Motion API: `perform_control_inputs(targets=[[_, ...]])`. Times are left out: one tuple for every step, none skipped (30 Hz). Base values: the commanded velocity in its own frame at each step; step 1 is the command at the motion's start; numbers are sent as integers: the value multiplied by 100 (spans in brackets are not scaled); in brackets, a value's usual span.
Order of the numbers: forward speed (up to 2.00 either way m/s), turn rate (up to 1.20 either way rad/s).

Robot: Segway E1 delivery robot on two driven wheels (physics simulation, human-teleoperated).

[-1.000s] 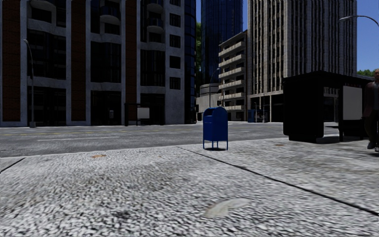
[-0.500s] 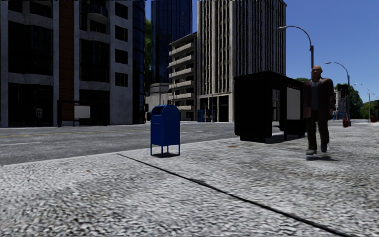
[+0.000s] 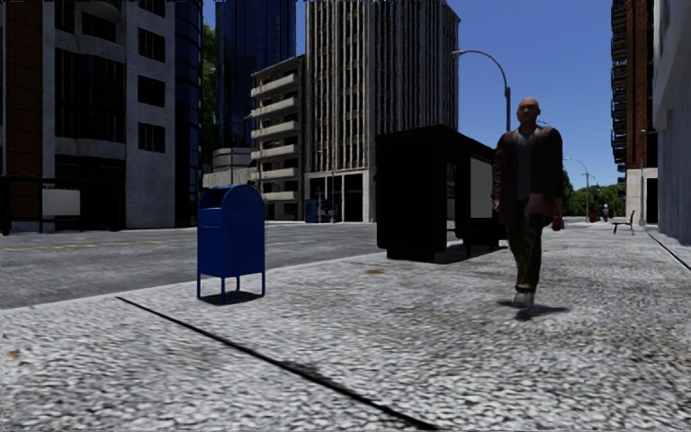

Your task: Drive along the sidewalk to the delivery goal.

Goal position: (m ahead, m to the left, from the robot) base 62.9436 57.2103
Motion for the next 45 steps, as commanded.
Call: perform_control_inputs(targets=[[107, -120], [111, -120], [114, -120], [116, -120], [116, -120], [120, -120], [123, -120], [123, -120], [123, -120], [123, -120], [123, -120], [123, -120], [123, -120], [123, -120], [123, -120], [123, -120], [123, -120], [123, -120], [125, -72], [125, -72], [128, -58], [128, -54], [131, -53], [131, -53], [143, -53], [151, -53], [155, -42], [155, -42], [159, -29], [161, -26], [162, -25], [162, -25], [162, -11], [162, 0], [156, 0], [156, 0], [130, 0], [90, 0], [90, 0], [63, 42], [55, 73], [54, 85], [54, 85], [54, 88], [56, 89]])
